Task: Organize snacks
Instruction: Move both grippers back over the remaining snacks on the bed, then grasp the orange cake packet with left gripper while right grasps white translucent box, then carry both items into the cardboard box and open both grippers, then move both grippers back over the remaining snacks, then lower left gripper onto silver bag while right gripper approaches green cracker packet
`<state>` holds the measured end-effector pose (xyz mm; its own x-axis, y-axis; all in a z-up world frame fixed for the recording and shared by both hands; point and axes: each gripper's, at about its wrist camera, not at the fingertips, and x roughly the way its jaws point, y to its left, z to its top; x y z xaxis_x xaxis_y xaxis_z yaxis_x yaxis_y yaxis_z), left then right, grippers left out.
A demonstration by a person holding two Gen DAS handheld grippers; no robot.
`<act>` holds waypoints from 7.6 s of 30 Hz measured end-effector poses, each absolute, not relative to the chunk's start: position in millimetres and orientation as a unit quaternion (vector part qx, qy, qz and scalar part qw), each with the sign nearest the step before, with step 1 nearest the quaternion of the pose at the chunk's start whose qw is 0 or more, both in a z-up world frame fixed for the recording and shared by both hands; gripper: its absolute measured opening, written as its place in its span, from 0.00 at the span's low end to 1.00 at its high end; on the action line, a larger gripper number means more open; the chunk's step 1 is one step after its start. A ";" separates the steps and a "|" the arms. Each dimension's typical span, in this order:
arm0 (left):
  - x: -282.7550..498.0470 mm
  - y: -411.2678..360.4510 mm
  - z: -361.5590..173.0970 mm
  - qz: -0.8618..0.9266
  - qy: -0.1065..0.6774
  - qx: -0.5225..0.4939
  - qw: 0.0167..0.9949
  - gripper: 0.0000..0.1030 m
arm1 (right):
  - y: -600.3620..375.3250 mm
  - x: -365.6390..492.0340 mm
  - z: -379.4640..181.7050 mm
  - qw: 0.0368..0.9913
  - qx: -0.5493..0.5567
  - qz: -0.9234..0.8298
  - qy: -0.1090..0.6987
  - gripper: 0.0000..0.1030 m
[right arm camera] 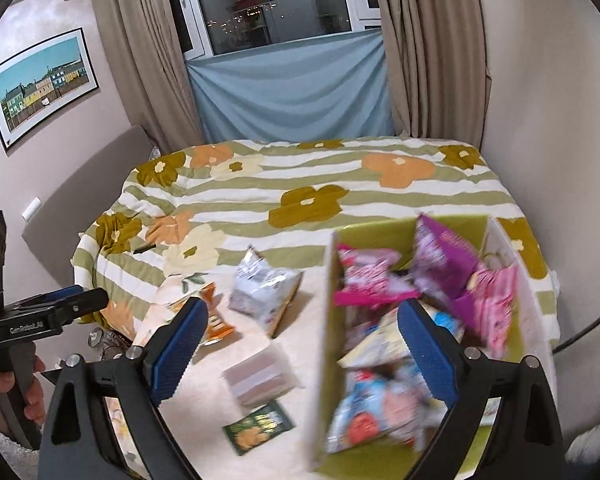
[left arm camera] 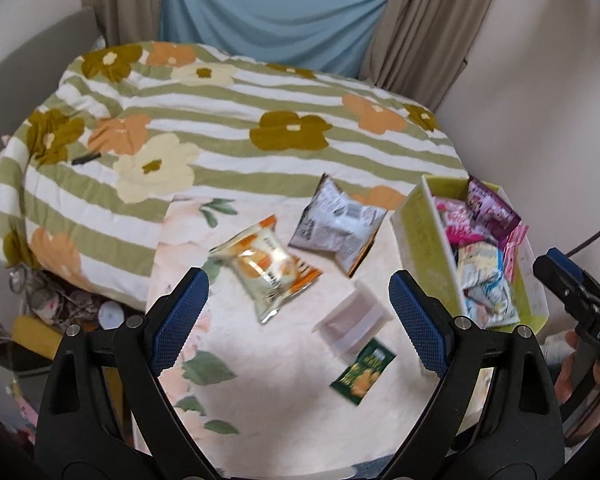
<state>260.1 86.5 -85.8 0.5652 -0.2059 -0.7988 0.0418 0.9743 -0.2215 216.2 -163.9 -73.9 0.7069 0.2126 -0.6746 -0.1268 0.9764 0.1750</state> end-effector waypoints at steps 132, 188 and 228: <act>249.8 -235.8 -149.2 -0.175 0.471 -0.040 0.864 0.86 | -337.1 170.0 -115.7 0.909 0.103 -0.004 0.403 0.56; 176.3 -85.5 -110.5 -0.011 0.451 -0.046 0.891 0.88 | -311.3 178.9 -115.0 0.901 0.074 0.137 0.405 0.96; 355.6 -49.1 -204.2 -0.348 0.363 0.460 0.732 0.88 | -69.2 177.2 -192.0 0.853 0.127 -0.060 0.503 0.96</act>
